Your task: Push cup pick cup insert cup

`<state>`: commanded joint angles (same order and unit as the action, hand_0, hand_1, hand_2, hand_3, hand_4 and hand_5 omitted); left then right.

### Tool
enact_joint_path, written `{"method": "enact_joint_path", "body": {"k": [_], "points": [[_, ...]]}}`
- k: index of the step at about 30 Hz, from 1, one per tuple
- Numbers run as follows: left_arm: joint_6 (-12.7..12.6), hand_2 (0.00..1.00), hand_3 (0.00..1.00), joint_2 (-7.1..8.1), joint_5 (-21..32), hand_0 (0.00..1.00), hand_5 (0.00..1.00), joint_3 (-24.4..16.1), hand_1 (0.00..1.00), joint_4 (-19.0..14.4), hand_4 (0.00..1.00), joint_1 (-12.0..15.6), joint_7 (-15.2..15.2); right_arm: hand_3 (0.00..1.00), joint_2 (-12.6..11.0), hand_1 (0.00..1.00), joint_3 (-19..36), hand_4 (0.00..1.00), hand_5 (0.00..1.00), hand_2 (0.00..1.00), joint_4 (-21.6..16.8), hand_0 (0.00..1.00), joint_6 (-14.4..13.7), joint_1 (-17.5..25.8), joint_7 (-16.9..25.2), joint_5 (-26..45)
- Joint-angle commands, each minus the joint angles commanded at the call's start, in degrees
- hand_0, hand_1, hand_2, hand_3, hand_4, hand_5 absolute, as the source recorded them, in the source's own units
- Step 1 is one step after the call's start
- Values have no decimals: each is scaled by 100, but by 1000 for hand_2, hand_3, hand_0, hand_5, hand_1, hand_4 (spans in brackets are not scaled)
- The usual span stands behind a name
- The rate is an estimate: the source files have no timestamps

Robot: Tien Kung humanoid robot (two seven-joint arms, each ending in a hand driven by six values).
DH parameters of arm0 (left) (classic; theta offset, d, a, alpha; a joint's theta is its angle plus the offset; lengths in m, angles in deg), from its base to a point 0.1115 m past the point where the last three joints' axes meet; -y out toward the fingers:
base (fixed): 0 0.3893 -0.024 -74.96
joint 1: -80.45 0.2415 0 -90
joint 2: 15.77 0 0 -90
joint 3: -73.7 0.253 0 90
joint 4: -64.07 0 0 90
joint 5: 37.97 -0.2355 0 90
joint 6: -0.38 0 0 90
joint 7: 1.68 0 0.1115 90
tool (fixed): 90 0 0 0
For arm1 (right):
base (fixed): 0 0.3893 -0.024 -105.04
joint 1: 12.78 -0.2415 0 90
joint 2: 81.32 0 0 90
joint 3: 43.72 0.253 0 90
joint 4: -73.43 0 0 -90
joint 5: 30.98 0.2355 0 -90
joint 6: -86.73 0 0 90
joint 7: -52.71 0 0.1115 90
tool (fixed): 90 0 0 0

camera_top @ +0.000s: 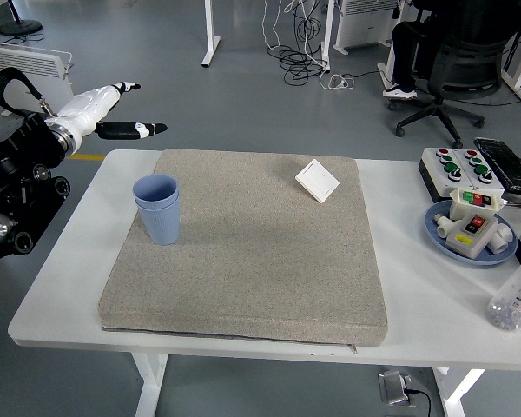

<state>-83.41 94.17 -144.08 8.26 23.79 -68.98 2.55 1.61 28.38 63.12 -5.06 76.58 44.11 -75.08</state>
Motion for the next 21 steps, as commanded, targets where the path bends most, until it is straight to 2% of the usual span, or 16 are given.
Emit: {"method": "enact_joint_path", "body": {"k": [2,4,5,6,8,11,15,18,21], "points": [[-154,864,783,68,484,751,998,-168,785,-332,621,180,141,561,3,638,25,84,491,675,0,758,2,-11,2,-10],[-233,864,783,101,968,751,998,-297,785,-615,621,327,153,561,6,638,47,84,491,675,0,758,2,-15,1,-27],[-262,951,865,112,1192,831,998,-360,868,-743,640,404,145,561,7,638,56,84,492,672,0,758,2,-16,0,-35],[-95,951,865,121,1452,831,998,-543,868,-947,640,585,39,561,6,638,79,84,492,672,0,758,1,-26,-5,-60],[67,951,865,130,1937,831,998,-781,868,-1266,640,848,-93,561,8,638,94,84,492,672,0,758,0,-37,-3,-55],[105,962,868,116,2644,844,998,-1077,882,-1742,644,1295,-285,561,13,638,116,84,492,672,0,758,5,-51,2,-50],[8,962,868,3,3612,844,998,-1444,882,-2270,644,1938,-346,561,14,638,149,84,492,672,0,758,11,-71,1,-82],[18,958,866,-267,4357,844,998,-1919,879,-2631,636,2510,-505,562,34,637,185,84,494,673,0,758,16,-86,15,-46],[21,958,866,-412,5034,844,998,-2178,879,-2838,636,2843,-617,562,41,637,200,84,494,673,0,758,22,-96,18,-53]]}}
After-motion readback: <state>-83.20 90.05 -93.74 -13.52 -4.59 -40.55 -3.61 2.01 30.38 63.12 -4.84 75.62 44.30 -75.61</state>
